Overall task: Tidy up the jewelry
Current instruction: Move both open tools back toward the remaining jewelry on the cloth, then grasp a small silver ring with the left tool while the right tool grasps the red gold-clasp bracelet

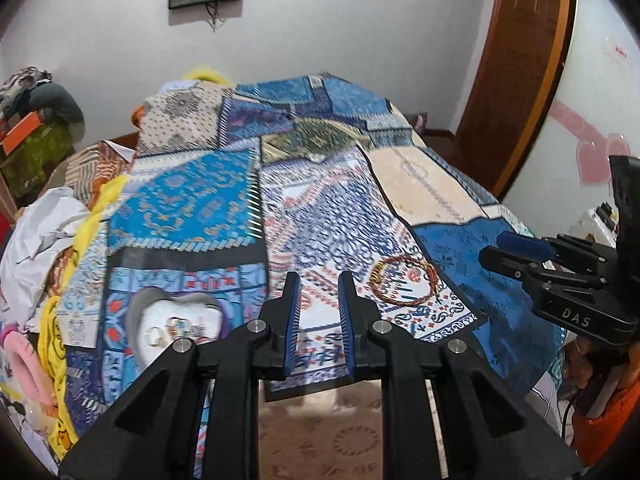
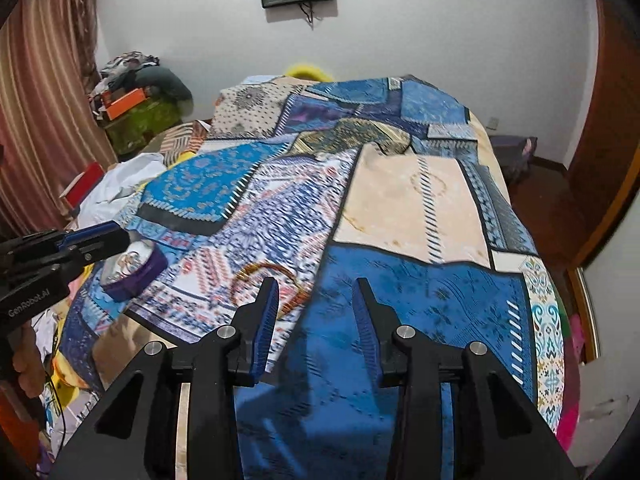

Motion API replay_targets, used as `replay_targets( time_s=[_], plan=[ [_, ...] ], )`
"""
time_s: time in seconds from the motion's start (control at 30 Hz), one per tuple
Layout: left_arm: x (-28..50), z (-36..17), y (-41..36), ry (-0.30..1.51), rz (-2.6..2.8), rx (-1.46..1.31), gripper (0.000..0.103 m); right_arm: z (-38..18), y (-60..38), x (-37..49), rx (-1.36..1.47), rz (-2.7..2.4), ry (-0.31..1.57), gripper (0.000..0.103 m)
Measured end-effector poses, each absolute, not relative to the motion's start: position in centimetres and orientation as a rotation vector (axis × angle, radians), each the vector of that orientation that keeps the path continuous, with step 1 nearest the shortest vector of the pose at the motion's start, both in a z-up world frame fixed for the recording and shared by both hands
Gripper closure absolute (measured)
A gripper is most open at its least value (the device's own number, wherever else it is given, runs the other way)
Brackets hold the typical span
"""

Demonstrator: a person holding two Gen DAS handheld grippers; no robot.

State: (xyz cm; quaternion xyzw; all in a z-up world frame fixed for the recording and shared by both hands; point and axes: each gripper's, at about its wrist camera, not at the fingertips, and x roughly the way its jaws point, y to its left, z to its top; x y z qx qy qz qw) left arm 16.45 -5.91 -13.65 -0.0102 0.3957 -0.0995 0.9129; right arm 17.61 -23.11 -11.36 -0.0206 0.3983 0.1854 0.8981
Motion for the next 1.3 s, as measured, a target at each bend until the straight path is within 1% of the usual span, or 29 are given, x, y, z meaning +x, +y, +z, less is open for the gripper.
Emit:
replay_targets(
  time_s=[0.37,0.57,0.73,0.8,0.83,0.87,0.9,0.93,0.97,1.2,1.23,1.3],
  plan=[
    [20.1,-18.0,-8.2,0.917,-0.252,0.013,0.085,-14.0,-23.2,19.2,-0.037,0.407,0.887,0.068],
    [22.1,-19.4,-8.8,0.940,-0.269,0.025,0.086,-14.5,-22.4,19.9,-0.051,0.434,0.902,0.068],
    [23.1,-19.6,-9.6,0.920,-0.287,0.053,0.086,-14.7,-22.2,20.4,-0.042,0.447,0.905,0.068],
    [23.3,-19.8,-9.9,0.914,-0.288,0.069,0.086,-14.7,-22.1,20.6,-0.038,0.449,0.907,0.065],
    [23.3,-19.9,-10.0,0.909,-0.287,0.070,0.086,-14.7,-22.2,20.7,-0.034,0.452,0.907,0.060],
    [23.3,-20.0,-10.1,0.902,-0.289,0.071,0.086,-14.6,-22.3,20.6,-0.033,0.453,0.904,0.058],
    [23.4,-20.0,-10.1,0.898,-0.291,0.071,0.087,-14.6,-22.2,20.7,-0.033,0.453,0.901,0.058],
    [23.4,-20.1,-10.1,0.896,-0.295,0.068,0.093,-14.5,-22.2,20.6,-0.035,0.454,0.898,0.058],
    [23.4,-20.1,-10.1,0.896,-0.299,0.064,0.094,-14.5,-22.2,20.6,-0.037,0.455,0.897,0.058],
    [22.3,-19.8,-9.1,0.889,-0.271,0.047,0.094,-14.6,-21.5,20.8,-0.047,0.472,0.909,0.058],
    [22.1,-19.7,-8.8,0.889,-0.267,0.041,0.094,-14.7,-21.4,20.9,-0.045,0.473,0.916,0.057],
    [21.5,-19.4,-8.1,0.890,-0.255,0.034,0.094,-14.9,-20.9,21.1,-0.038,0.488,0.932,0.052]
  ],
)
